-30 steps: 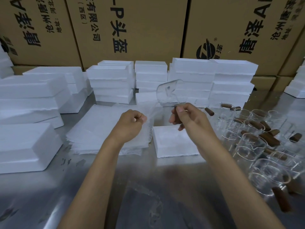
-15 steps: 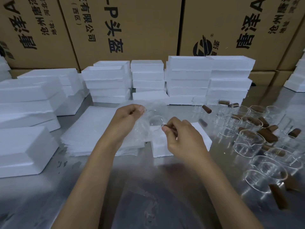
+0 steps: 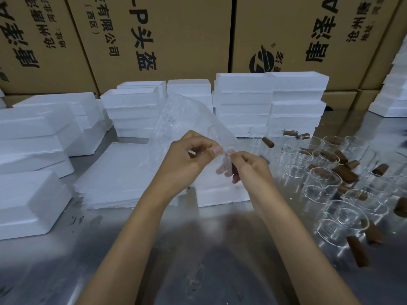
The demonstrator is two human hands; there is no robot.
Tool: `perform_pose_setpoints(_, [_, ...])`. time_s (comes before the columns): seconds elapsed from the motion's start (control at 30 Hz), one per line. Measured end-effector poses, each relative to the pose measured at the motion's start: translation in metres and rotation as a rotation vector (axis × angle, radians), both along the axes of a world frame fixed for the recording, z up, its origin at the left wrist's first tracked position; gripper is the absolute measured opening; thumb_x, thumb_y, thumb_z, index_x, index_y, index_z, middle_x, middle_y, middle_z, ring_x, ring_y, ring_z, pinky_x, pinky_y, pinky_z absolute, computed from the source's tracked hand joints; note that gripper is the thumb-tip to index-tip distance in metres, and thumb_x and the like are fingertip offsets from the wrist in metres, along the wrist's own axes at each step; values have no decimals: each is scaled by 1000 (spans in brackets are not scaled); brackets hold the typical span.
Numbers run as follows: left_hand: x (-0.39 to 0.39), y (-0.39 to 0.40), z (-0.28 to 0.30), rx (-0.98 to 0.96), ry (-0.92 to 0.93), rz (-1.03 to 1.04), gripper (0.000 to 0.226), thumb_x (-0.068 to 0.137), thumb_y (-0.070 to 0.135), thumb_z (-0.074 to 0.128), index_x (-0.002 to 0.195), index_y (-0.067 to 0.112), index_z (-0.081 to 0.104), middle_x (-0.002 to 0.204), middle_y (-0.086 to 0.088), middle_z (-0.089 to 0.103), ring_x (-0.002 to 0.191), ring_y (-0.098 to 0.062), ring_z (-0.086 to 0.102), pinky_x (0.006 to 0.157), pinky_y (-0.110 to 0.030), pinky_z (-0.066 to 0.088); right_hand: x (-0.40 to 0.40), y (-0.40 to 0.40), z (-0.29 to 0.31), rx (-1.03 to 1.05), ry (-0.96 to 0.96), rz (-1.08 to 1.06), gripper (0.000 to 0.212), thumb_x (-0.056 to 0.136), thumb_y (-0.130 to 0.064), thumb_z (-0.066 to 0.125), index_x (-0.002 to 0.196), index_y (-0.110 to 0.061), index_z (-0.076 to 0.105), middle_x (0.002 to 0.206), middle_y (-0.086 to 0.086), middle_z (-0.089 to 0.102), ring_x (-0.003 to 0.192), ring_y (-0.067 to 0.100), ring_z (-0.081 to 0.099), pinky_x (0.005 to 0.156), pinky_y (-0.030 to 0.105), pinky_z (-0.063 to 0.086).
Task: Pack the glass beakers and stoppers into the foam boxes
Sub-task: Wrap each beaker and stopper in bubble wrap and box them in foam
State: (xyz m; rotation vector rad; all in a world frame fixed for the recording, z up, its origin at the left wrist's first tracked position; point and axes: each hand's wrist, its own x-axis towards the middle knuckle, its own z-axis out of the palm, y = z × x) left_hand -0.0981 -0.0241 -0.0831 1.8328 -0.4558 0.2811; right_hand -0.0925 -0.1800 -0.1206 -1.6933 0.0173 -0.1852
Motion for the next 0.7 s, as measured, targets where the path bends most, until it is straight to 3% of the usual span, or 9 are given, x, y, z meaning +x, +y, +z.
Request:
perform_pose_setpoints(0.1, [1,-5,-4,39,-19,17,13,92,17,68,83,25,73,86,10,60,73,2,53,73,-10,41,-4,3,1,-131,-60,-5,28,100,-26,50,77,-16,63,62,-17,70,53,-3,55,52,10,36])
perform_pose_setpoints(0.2, [1,-9,-8,54,-34,40,15,93,14,66,83,23,71,85,9,60,71,3,52,71,-9,40,-4,7,-3,-249,-98,-21,25,99,-26,52,87,-10,66,66,-13,72,65,12,65,62,30,49])
perform_pose_setpoints(0.33, [-1,-15,-11,128,-39,-8,12,94,15,64,85,19,71,84,7,64,75,-9,58,72,-17,45,-3,6,-6,-220,-58,-53,25,97,-31,55,82,-11,60,62,-8,70,68,9,69,63,21,49])
perform_pose_setpoints(0.43, [-5,-17,-9,100,-15,-82,13,95,12,62,86,16,71,73,5,68,68,-15,62,71,-31,50,-1,4,-6,-95,16,1,15,95,-17,52,89,-7,62,65,-3,72,67,12,72,66,27,49])
perform_pose_setpoints(0.53, [-4,-11,-3,-111,-146,175,20,94,6,56,97,21,69,70,3,69,62,-17,58,61,-30,47,0,1,-5,16,64,53,19,95,-9,45,89,-12,63,70,-1,75,63,11,71,59,22,40])
perform_pose_setpoints(0.63, [5,15,0,-121,-383,597,29,93,17,60,121,26,57,104,12,62,96,-13,55,78,-21,43,-1,-4,-2,104,66,131,20,102,-20,49,90,-14,63,77,0,76,57,14,68,51,17,40])
perform_pose_setpoints(0.7, [17,38,-3,-97,-322,694,52,91,30,67,137,27,44,129,9,48,119,-12,43,99,-26,39,-1,-6,-1,139,63,166,22,103,-25,50,90,-14,63,80,2,76,53,15,65,49,17,39])
